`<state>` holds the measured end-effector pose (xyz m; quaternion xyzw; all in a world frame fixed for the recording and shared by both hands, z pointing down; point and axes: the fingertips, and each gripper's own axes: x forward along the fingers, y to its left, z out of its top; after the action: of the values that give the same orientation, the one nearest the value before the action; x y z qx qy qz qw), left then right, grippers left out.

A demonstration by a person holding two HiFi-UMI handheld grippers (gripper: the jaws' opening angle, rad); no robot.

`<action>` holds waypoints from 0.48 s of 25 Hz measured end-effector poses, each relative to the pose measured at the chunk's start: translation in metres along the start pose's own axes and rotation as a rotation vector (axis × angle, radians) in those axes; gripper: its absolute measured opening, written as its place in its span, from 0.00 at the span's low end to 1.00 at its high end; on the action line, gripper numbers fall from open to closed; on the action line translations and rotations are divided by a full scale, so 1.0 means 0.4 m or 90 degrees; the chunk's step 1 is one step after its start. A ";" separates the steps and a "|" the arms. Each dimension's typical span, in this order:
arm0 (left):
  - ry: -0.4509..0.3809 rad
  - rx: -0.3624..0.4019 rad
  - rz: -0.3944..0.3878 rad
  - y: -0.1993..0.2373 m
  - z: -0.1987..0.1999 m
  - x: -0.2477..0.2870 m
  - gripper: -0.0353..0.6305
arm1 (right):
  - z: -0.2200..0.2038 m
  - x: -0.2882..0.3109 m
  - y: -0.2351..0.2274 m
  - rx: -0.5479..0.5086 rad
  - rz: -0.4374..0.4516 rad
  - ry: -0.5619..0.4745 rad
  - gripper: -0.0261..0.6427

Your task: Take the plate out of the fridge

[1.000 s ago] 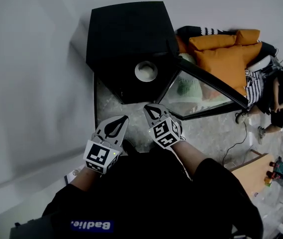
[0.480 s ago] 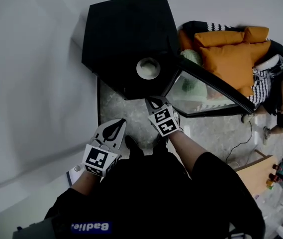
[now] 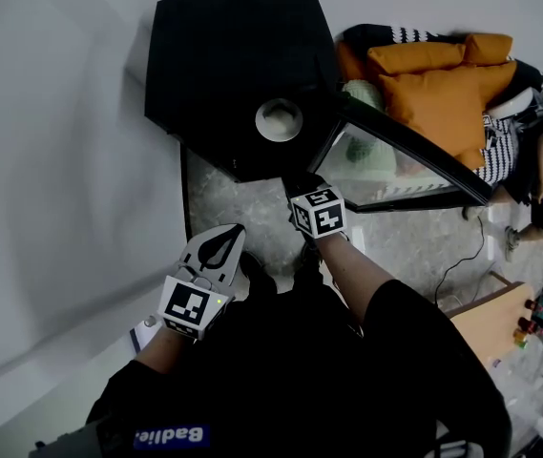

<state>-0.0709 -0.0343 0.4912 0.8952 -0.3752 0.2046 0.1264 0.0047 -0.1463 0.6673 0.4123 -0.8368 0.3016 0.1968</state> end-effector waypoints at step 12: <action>-0.001 0.005 -0.012 0.044 -0.014 -0.011 0.06 | -0.038 0.098 -0.028 0.213 0.007 -0.023 0.12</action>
<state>-0.0879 -0.0416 0.4952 0.8995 -0.3657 0.2044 0.1244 -0.0079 -0.1638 0.7052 0.4401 -0.7805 0.4305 0.1090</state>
